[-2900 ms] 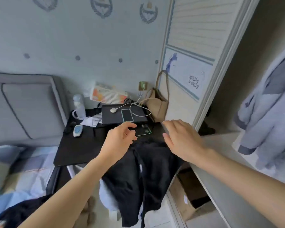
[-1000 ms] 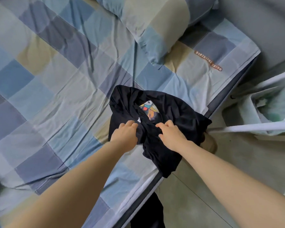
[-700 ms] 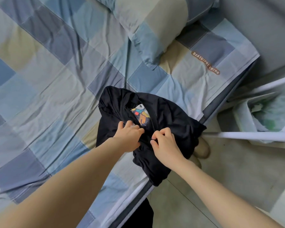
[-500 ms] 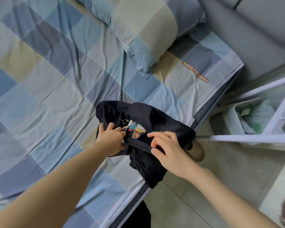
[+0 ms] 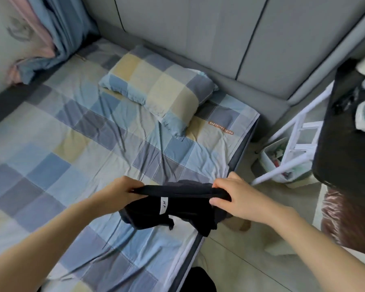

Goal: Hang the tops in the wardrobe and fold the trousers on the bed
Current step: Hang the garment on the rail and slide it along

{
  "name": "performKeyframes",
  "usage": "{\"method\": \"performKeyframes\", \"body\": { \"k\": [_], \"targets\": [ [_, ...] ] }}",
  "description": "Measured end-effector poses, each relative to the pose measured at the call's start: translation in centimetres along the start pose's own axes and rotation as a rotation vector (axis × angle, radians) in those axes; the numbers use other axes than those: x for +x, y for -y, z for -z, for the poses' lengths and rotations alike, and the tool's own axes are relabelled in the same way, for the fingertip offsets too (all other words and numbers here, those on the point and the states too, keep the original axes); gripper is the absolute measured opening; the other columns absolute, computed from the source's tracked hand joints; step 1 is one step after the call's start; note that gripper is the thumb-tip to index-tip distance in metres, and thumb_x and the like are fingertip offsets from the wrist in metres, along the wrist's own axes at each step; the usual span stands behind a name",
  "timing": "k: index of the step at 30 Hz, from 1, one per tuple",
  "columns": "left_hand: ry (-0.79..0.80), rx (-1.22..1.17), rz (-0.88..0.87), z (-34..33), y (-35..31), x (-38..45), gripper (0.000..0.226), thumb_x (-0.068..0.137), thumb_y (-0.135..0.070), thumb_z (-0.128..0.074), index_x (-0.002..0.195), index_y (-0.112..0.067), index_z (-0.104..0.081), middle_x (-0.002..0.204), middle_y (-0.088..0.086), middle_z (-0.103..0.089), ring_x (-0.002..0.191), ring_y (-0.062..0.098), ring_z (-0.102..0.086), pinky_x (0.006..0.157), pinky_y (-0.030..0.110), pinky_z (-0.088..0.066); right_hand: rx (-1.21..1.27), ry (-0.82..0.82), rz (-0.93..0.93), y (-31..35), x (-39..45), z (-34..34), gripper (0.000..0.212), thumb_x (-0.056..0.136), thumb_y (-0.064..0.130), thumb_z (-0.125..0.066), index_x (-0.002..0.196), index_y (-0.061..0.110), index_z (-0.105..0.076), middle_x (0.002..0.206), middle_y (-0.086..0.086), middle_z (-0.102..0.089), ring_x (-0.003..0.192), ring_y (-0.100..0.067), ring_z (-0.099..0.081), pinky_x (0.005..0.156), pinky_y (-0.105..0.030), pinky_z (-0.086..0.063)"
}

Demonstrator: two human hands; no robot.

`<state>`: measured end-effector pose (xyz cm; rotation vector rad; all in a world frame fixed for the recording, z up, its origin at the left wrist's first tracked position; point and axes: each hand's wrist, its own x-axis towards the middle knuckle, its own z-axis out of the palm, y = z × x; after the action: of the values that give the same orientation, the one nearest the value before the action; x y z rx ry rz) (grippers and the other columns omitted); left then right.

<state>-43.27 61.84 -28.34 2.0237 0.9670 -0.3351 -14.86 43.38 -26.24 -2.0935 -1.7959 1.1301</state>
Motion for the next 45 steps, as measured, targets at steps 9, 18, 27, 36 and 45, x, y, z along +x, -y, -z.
{"method": "performKeyframes", "body": {
  "k": [9,18,27,36,45],
  "targets": [
    [-0.014,-0.162,-0.223,7.7,-10.3,-19.9,0.033,0.068,-0.038,-0.083,0.057,-0.019,-0.059,0.056,-0.004,-0.049,0.055,0.009,-0.047,0.056,0.019,-0.032,0.276,-0.052,0.122,14.0,-17.5,8.9,0.012,0.093,0.020,-0.061,0.090,0.010,-0.068,0.088,-0.004,-0.060,0.083,-0.010,-0.053,0.076,-0.027,-0.040],
    [0.150,-0.628,-0.566,9.3,-23.9,-33.2,0.047,0.069,-0.058,-0.077,0.083,-0.015,-0.067,0.093,0.011,-0.066,0.080,0.020,-0.065,0.066,0.023,-0.053,1.049,-0.238,0.376,23.4,-32.8,11.6,0.018,0.093,0.011,-0.050,0.087,0.020,-0.064,0.082,0.004,-0.064,0.074,-0.010,-0.063,0.066,-0.020,-0.051],
    [0.125,-0.368,-0.594,3.3,-35.1,-36.8,0.016,0.084,-0.029,-0.073,0.094,-0.017,-0.076,0.090,0.014,-0.074,0.076,0.026,-0.066,0.072,0.033,-0.052,0.376,-0.820,0.066,26.6,-39.8,11.9,0.004,0.091,0.015,-0.062,0.093,0.018,-0.063,0.113,-0.004,-0.048,0.099,-0.018,-0.058,0.090,-0.011,-0.042],
    [-0.139,-0.552,-0.764,-2.7,-44.2,-38.9,0.016,0.093,-0.013,-0.062,0.082,-0.003,-0.068,0.071,0.015,-0.072,0.056,0.020,-0.067,0.058,0.031,-0.057,0.349,-1.319,-0.174,26.3,-49.2,7.8,0.009,0.091,0.030,-0.057,0.094,0.029,-0.049,0.083,0.006,-0.061,0.062,-0.009,-0.060,0.059,-0.021,-0.048],
    [0.145,-0.629,-0.852,-10.8,-52.8,-44.7,0.012,0.097,-0.008,-0.054,0.094,-0.006,-0.065,0.080,0.004,-0.076,0.071,0.020,-0.075,0.064,0.035,-0.061,0.285,-1.435,-0.298,23.0,-56.3,4.3,0.025,0.092,0.018,-0.057,0.110,0.028,-0.043,0.094,0.011,-0.064,0.085,-0.002,-0.062,0.071,-0.017,-0.048]
  ]
}}
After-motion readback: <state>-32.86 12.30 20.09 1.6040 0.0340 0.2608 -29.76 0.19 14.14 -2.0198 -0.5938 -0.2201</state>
